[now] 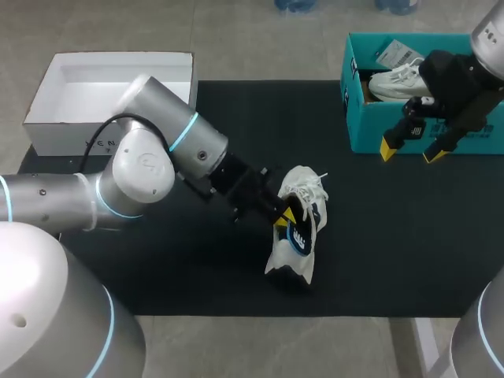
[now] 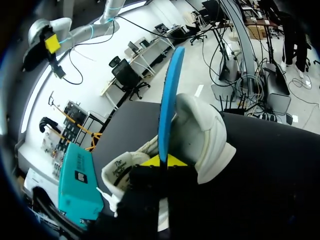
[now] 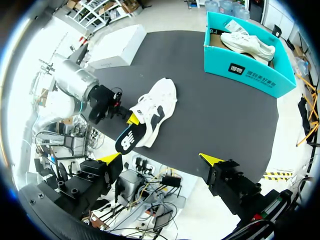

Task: Take the shoe out of the shoebox, open the shoe tongue, remove and reinsert the insole, then place the shoe into the shoebox

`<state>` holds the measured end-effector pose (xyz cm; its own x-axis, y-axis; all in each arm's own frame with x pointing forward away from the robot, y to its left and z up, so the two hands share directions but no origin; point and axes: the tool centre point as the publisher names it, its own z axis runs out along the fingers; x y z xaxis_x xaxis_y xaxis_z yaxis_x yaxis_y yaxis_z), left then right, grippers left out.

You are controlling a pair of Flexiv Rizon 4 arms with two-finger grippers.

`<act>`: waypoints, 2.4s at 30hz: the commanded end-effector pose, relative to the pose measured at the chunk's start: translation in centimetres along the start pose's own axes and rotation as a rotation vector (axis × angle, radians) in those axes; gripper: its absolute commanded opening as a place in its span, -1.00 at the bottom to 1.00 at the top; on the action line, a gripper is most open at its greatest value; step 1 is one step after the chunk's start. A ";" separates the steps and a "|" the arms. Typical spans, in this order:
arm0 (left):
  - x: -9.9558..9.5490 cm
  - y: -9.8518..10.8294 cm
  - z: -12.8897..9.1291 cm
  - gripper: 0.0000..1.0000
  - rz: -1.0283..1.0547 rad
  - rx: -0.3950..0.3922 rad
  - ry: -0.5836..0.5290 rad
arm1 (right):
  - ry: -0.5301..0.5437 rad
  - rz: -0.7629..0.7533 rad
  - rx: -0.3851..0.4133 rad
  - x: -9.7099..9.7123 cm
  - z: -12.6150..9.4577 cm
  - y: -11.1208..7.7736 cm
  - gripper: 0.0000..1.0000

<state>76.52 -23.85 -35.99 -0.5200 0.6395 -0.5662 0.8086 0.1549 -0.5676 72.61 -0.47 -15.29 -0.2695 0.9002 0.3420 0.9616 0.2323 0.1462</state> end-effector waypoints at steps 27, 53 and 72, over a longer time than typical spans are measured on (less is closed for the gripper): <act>0.1 -2.6 -0.3 -1.00 -0.006 0.088 -0.008 | -0.001 0.000 0.003 0.0 0.1 0.2 1.00; 1.2 -0.1 -0.1 -1.00 0.064 0.052 0.029 | -0.001 0.000 0.003 0.0 0.1 0.2 1.00; 0.6 -2.3 -0.2 -0.22 0.032 0.099 -0.020 | -0.001 0.000 0.003 0.0 0.1 0.2 1.00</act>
<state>74.59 -23.25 -34.66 -0.4999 0.6303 -0.5940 0.7937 0.0590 -0.6054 72.61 -0.46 -15.29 -0.2695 0.9002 0.3420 0.9616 0.2324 0.1462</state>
